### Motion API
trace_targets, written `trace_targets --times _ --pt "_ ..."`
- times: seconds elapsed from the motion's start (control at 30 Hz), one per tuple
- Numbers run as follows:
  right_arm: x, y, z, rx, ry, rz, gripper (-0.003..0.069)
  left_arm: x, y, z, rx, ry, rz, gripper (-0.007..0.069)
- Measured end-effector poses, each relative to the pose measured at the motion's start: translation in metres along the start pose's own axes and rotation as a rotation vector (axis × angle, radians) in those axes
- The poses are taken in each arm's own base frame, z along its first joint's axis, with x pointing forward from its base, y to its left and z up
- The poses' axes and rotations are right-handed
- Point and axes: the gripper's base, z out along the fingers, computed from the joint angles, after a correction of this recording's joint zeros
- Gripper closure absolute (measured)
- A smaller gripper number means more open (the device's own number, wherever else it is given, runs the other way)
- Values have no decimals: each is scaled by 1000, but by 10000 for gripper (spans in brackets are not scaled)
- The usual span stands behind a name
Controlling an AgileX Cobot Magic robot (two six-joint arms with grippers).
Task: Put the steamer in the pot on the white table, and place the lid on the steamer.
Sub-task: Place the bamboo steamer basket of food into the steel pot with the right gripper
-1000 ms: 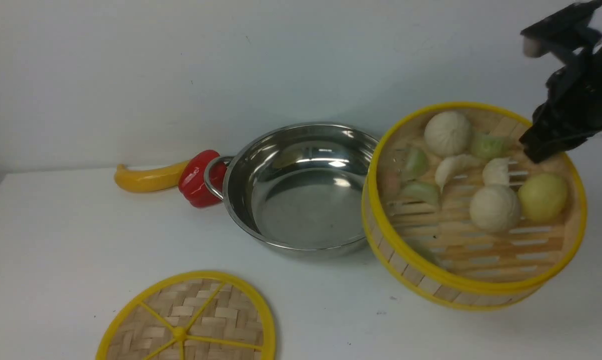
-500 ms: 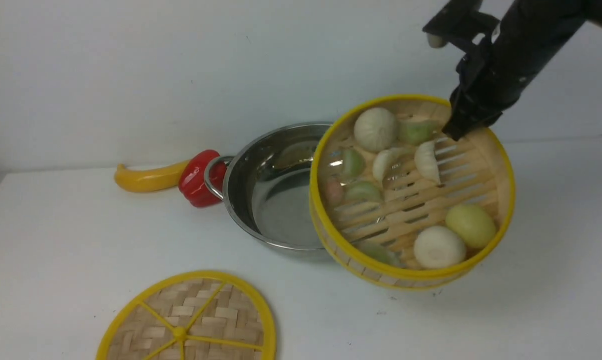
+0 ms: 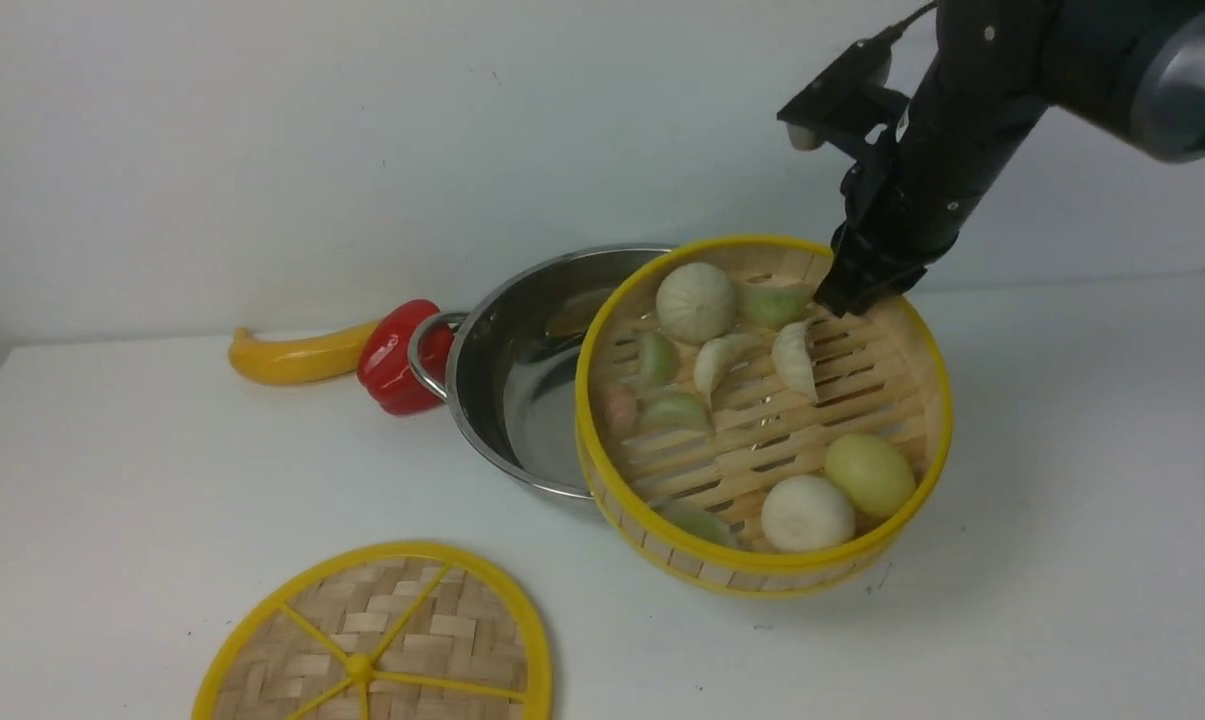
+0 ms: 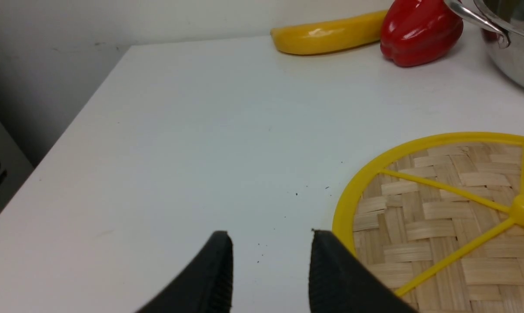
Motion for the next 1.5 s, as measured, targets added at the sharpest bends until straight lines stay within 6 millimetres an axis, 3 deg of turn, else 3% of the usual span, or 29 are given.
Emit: trace_targets --times 0.5,1.0,1.33,1.5 --pt "-22 3 -28 -84 -142 358 603 0 0 0 0 0 0 384" --pt "-30 0 19 -153 -79 590 603 0 0 0 0 0 0 384" --pt "-53 -9 24 -176 -178 670 603 0 0 0 0 0 0 384" --pt "-51 -10 42 -171 -147 692 603 0 0 0 0 0 0 384"
